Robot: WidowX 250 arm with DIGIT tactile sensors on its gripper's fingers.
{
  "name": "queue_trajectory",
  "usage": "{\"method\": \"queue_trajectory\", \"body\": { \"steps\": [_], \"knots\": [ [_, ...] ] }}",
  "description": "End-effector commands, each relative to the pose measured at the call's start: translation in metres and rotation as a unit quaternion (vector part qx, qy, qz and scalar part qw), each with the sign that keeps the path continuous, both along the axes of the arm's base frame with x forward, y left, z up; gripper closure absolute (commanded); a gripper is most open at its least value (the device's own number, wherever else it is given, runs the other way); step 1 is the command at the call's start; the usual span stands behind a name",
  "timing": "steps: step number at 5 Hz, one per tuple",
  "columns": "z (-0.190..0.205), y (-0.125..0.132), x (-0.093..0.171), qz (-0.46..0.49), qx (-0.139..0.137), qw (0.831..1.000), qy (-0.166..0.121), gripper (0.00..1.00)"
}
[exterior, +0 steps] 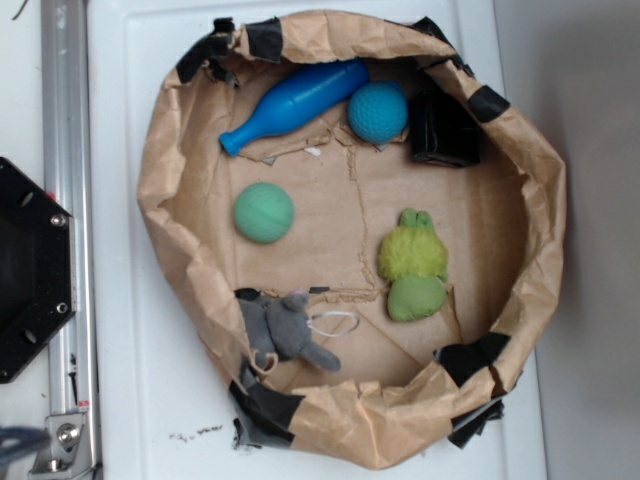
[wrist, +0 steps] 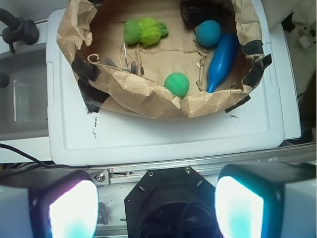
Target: Grab the green ball.
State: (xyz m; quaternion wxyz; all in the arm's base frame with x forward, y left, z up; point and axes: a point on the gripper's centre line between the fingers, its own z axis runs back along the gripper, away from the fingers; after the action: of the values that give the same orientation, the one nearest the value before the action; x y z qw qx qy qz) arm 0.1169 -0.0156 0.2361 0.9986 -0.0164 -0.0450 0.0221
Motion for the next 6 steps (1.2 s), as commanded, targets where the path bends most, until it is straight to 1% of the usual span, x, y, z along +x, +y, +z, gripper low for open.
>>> {"method": "queue_trajectory", "body": {
  "steps": [1,2,3,4,5,6],
  "knots": [
    [0.000,0.000,0.000,0.000,0.000,1.000,0.000,0.00],
    [-0.026,0.033,0.050,0.023,0.008,1.000,0.012,0.00],
    [-0.049,0.057,0.100,0.031,-0.019,0.999,0.003,0.00],
    [-0.070,0.055,0.130,0.045,-0.024,0.999,-0.009,0.00],
    [-0.119,0.043,0.135,0.035,-0.040,0.998,0.028,0.00],
    [-0.144,0.028,0.119,-0.001,-0.024,0.998,0.065,0.00]
  ]
}}
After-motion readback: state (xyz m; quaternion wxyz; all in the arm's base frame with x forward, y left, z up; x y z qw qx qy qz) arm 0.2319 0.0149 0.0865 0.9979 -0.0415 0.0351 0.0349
